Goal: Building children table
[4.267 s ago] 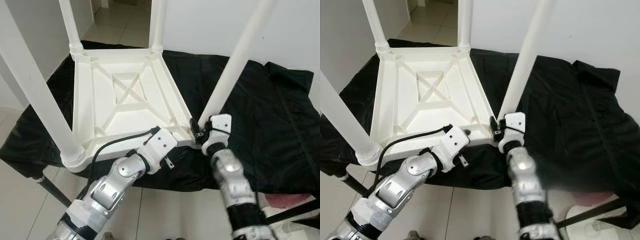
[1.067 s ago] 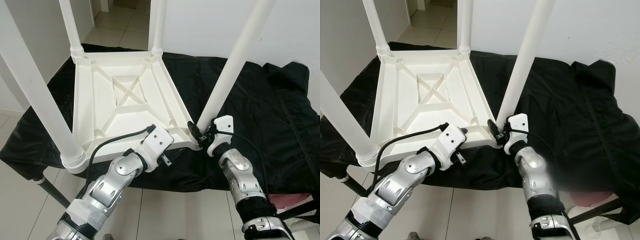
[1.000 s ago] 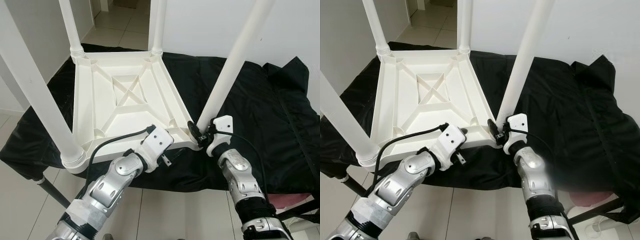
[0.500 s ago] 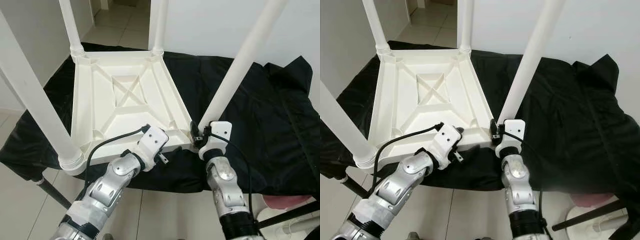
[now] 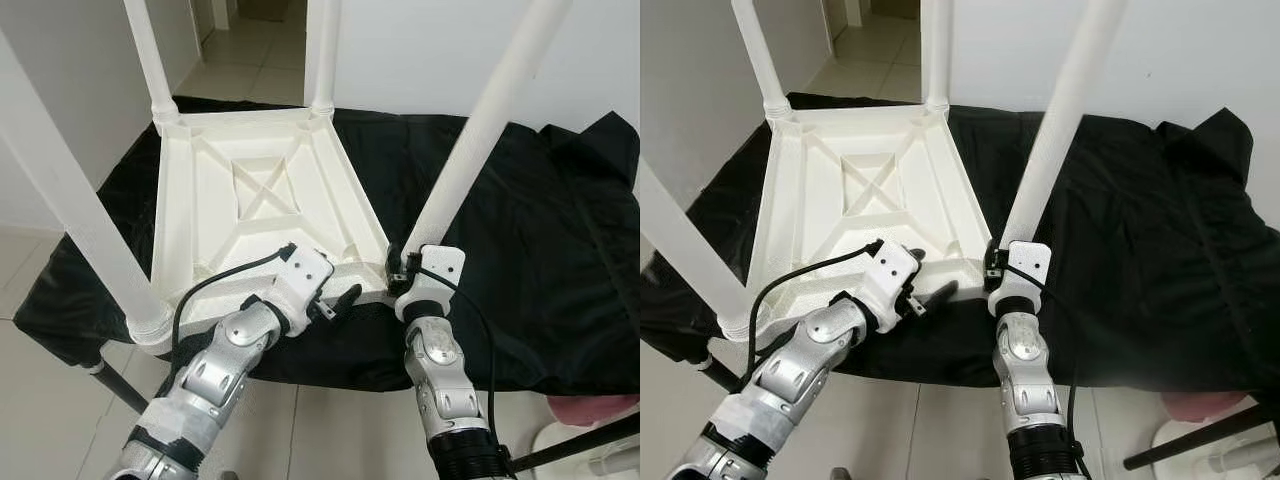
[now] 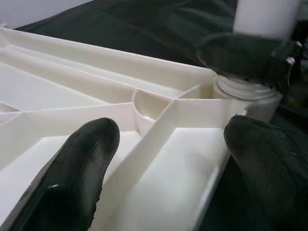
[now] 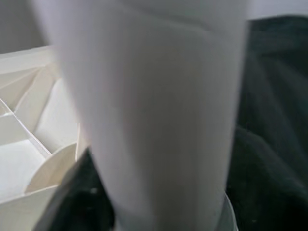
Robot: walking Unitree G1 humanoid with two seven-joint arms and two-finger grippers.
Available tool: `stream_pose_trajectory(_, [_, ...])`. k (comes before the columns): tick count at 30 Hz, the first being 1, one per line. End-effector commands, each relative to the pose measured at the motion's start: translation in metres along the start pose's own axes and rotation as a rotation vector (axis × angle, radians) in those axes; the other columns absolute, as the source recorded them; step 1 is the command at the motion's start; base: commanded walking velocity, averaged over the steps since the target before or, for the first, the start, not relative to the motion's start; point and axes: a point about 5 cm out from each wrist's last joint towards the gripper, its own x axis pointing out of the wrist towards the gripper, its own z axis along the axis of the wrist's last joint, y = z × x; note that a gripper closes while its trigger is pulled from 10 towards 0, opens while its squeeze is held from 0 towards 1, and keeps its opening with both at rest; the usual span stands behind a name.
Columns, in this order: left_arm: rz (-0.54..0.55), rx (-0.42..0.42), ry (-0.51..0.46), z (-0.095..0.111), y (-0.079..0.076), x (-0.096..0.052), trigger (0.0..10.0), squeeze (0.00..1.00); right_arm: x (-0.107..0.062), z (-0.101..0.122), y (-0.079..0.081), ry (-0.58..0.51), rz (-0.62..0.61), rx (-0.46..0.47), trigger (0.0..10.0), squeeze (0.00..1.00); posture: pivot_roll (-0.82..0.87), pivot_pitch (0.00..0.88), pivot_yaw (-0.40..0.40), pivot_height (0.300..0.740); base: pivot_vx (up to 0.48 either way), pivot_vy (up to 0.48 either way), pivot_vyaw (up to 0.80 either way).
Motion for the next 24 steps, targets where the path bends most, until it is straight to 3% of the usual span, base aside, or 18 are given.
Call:
stream_pose_trajectory(1, [-0.043, 0.002, 0.005, 0.000, 0.002, 0.000, 10.0, 0.00, -0.004, -0.007, 0.007, 0.022, 0.033, 0.031, 10.0, 0.91, -0.01, 0.038, 0.079, 0.740, 0.000, 0.000, 0.00])
stream_pose_trajectory(4, [-0.045, 0.006, 0.005, 0.000, 0.003, 0.000, 10.0, 0.00, -0.004, -0.006, 0.008, 0.016, 0.043, 0.026, 10.0, 0.91, -0.01, 0.037, 0.084, 0.740, 0.000, 0.000, 0.00])
stream_pose_trajectory(5, [-0.047, 0.006, 0.006, 0.001, 0.004, 0.000, 10.0, 0.00, -0.004, -0.007, 0.008, 0.021, 0.052, 0.022, 10.0, 0.00, -0.01, 0.038, 0.088, 0.740, 0.000, 0.000, 0.00])
stream_pose_trajectory(7, [-0.048, 0.007, 0.007, 0.001, 0.004, 0.000, 10.0, 0.00, -0.004, -0.007, 0.008, 0.026, 0.057, 0.018, 10.0, 0.00, -0.02, 0.037, 0.096, 0.740, 0.000, 0.000, 0.00])
stream_pose_trajectory(13, [-0.070, 0.023, 0.018, 0.001, 0.005, 0.000, 10.0, 0.00, 0.000, -0.004, 0.011, 0.026, 0.275, -0.082, 10.0, 0.00, -0.02, 0.037, 0.106, 0.740, 0.000, 0.000, 0.00])
stream_pose_trajectory(24, [-0.112, 0.016, 0.030, -0.001, -0.002, -0.003, 10.0, 0.00, 0.017, 0.008, 0.002, -0.002, 0.468, -0.207, 10.0, 0.00, 0.00, 0.033, 0.083, 0.740, 0.000, 0.000, 0.00])
